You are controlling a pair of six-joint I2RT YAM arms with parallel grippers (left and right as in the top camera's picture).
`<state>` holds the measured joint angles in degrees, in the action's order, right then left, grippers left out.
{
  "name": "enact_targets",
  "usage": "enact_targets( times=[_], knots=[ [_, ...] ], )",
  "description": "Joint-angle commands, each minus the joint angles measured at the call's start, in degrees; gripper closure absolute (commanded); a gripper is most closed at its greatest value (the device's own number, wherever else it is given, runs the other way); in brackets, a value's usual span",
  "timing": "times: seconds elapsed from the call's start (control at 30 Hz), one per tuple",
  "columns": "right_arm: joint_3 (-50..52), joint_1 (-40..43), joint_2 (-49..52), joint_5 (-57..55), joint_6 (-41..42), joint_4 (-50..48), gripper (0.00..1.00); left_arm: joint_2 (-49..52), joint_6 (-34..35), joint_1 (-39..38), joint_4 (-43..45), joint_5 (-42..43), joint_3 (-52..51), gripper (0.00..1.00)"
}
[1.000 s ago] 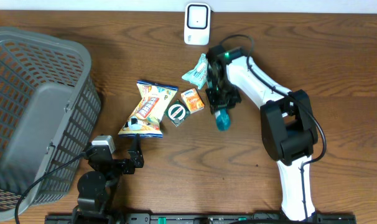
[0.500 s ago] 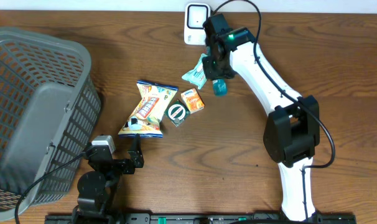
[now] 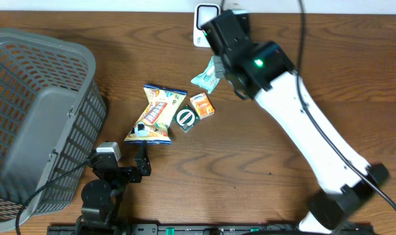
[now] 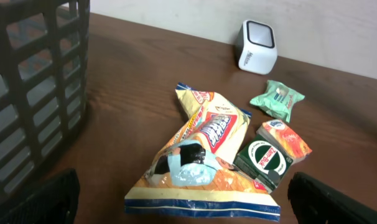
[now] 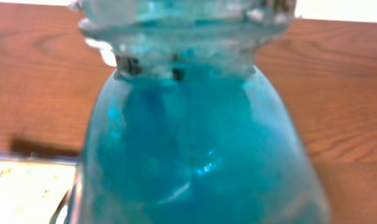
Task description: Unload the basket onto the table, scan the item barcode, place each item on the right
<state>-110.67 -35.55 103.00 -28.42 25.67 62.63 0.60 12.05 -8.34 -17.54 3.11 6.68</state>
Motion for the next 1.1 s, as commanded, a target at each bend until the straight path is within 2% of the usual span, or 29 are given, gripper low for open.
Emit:
enact_targets(
  times=[0.0,0.1,0.23,0.3,0.37,0.43,0.6,0.83,1.07],
  knots=[
    [13.25,0.57,-3.58,-8.17,5.31,-8.13,0.99,-0.26,0.31,0.28,-1.22,0.55,-0.94,0.02],
    [25.75,0.57,-6.4,-8.11,5.14,-21.09,0.99,-0.26,0.31,0.28,-1.22,0.55,-0.94,0.02],
    [37.55,1.36,-6.62,-8.55,4.79,-38.12,0.95,-0.26,0.31,0.28,-1.22,0.55,-0.94,0.02],
    [42.27,2.27,-5.99,-8.76,1.9,-47.45,0.96,-0.26,0.31,0.28,-1.22,0.55,-0.94,0.02],
    [46.31,3.45,-4.72,-8.94,-2.19,-57.02,0.88,-0.26,0.31,0.28,-1.22,0.55,-0.94,0.02],
    [49.22,4.81,-2.82,-8.72,-5.01,-64.24,0.9,-0.26,0.31,0.28,-1.22,0.55,-0.94,0.02],
    [51.54,7.17,3.19,-8.04,-6.32,-70.79,0.98,-0.26,0.31,0.28,-1.22,0.55,-0.94,0.02],
    [51.54,7.32,10.19,-5.53,-16.0,-82.03,0.97,-0.26,0.31,0.28,-1.22,0.55,-0.94,0.02],
    [51.54,7.39,11.23,-2.82,-16.31,-85.7,0.93,-0.26,0.31,0.28,-1.22,0.55,-0.94,0.02]
  ],
)
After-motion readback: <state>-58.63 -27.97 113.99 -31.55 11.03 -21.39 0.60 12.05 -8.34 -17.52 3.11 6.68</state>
